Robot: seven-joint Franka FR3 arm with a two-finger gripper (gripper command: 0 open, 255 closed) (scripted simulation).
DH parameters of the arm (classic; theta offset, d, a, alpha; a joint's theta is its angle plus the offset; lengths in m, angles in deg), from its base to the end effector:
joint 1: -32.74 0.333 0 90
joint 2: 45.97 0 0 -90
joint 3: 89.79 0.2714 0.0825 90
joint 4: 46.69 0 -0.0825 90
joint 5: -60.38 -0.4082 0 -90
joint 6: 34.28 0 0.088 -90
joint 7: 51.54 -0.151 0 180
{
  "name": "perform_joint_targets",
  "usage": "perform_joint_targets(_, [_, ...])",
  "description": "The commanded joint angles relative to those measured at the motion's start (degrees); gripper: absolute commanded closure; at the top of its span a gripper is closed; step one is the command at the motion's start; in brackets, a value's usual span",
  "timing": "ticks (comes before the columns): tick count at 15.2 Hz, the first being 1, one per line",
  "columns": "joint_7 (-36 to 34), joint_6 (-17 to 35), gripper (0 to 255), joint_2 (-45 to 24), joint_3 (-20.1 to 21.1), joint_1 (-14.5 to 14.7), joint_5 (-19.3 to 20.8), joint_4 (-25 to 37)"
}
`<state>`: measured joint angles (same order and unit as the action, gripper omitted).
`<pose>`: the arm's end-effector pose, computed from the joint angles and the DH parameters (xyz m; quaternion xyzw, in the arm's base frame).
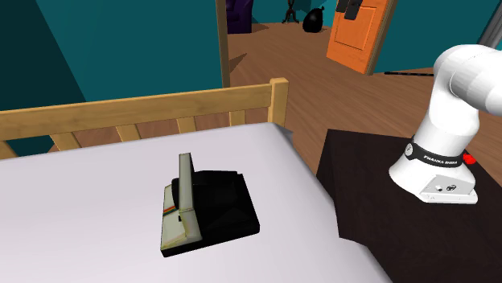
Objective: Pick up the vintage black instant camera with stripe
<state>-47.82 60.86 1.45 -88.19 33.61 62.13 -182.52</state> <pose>0.3667 0.0122 0.5316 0.9967 0.0505 0.0582 0.0264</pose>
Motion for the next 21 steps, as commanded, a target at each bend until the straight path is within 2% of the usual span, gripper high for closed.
perform_joint_targets(1, [0.0, 0.0, 0, 0.0, 0.0, 0.0, 0.0, 0.0])
perform_joint_targets(6, [-12.7, 6.0, 0, -4.9, 6.7, -1.0, -4.0, -2.0])
perform_joint_targets(12, [-27.8, 13.6, 0, -14.3, 14.4, -2.9, -7.2, -0.9])
perform_joint_targets(17, [-40.7, 19.5, 0, -24.5, 20.4, -5.2, -7.4, 2.7])
perform_joint_targets(21, [-51.5, 23.5, 0, -33.9, 24.6, -7.1, -5.2, 7.2])
